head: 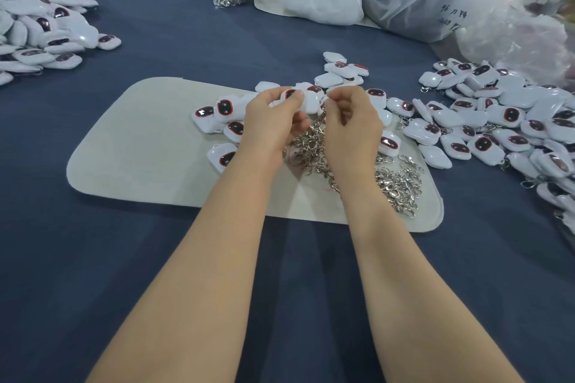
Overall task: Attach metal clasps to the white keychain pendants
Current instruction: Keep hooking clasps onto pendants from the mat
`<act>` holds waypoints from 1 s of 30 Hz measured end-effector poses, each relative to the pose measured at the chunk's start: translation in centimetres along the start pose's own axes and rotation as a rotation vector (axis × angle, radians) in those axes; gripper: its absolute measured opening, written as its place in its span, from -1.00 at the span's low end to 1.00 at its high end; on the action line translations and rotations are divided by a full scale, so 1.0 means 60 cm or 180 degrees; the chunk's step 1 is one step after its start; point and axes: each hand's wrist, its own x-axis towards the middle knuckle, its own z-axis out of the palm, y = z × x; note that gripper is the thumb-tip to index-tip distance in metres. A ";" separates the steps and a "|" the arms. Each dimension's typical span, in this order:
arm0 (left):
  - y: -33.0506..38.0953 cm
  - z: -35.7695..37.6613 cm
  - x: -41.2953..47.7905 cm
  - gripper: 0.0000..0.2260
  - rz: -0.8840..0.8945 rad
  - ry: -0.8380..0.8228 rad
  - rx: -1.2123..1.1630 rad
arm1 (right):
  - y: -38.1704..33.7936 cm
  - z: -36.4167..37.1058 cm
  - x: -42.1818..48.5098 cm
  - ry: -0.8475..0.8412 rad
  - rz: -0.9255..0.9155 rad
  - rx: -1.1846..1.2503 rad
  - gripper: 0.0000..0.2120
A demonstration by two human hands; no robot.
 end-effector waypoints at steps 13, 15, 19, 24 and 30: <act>-0.001 0.002 -0.011 -0.82 0.1091 -0.0044 0.1024 | 0.003 0.001 0.002 -0.0185 -0.0012 -0.0102 -0.89; 0.000 0.003 -0.008 -0.83 0.0854 0.0053 0.0702 | 0.001 0.002 0.001 -0.0304 0.0058 -0.0014 -0.86; 0.001 0.002 -0.001 -0.85 0.0301 0.0059 0.0124 | -0.002 0.006 0.000 -0.0433 0.0141 0.0020 -0.84; 0.002 0.000 -0.003 -0.91 0.0070 -0.0056 0.0077 | -0.002 0.003 0.000 -0.0163 0.0137 0.0090 -0.85; 0.005 0.000 -0.005 -0.85 -0.0012 -0.0010 -0.0048 | -0.006 0.001 -0.001 0.0014 0.0064 0.0107 -0.88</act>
